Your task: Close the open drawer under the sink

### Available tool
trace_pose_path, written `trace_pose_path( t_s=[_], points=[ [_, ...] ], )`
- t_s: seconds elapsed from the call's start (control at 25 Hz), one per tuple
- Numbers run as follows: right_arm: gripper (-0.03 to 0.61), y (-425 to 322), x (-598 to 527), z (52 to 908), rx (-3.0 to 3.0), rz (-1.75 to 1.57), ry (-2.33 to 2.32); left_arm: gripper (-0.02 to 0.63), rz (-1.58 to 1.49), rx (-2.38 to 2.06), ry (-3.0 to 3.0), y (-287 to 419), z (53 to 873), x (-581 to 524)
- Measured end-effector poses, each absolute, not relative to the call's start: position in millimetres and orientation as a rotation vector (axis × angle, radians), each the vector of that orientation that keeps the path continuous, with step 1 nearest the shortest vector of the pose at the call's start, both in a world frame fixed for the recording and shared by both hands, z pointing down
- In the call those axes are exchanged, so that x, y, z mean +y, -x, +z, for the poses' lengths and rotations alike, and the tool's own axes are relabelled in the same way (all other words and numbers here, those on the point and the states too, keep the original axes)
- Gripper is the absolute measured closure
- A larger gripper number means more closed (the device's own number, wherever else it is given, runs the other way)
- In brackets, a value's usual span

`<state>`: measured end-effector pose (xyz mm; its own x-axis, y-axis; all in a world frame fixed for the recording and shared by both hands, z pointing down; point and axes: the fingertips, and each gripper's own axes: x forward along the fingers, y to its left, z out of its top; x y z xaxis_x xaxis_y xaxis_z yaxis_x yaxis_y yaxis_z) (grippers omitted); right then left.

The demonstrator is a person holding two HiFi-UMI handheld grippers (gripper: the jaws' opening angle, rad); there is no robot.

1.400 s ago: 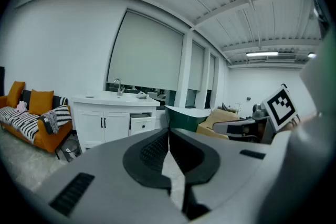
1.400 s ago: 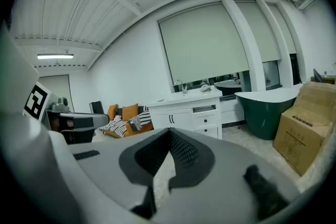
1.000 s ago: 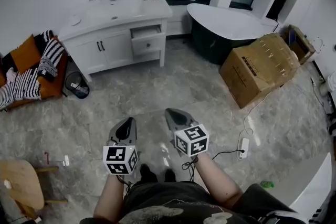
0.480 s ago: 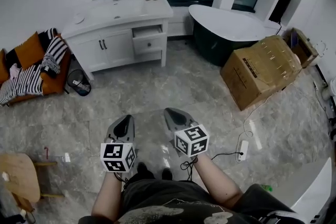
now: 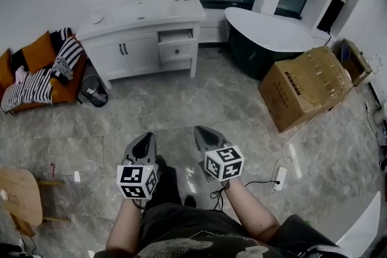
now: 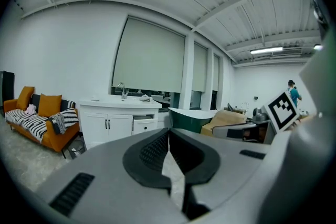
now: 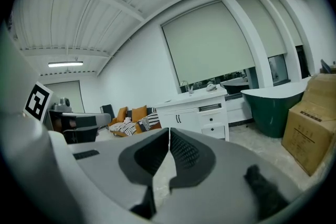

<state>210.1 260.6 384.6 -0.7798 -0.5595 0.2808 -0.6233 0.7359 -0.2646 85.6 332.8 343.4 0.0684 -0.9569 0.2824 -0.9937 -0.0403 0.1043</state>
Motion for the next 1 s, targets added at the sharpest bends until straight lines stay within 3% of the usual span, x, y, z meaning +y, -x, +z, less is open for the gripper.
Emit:
trace_pose_path(
  t_s=[1.0],
  points=[
    [0.557,-149,84,419,-2.633,0.563,-1.043,0.595,0.177,-1.861,-2.089,-7,376,144]
  ],
)
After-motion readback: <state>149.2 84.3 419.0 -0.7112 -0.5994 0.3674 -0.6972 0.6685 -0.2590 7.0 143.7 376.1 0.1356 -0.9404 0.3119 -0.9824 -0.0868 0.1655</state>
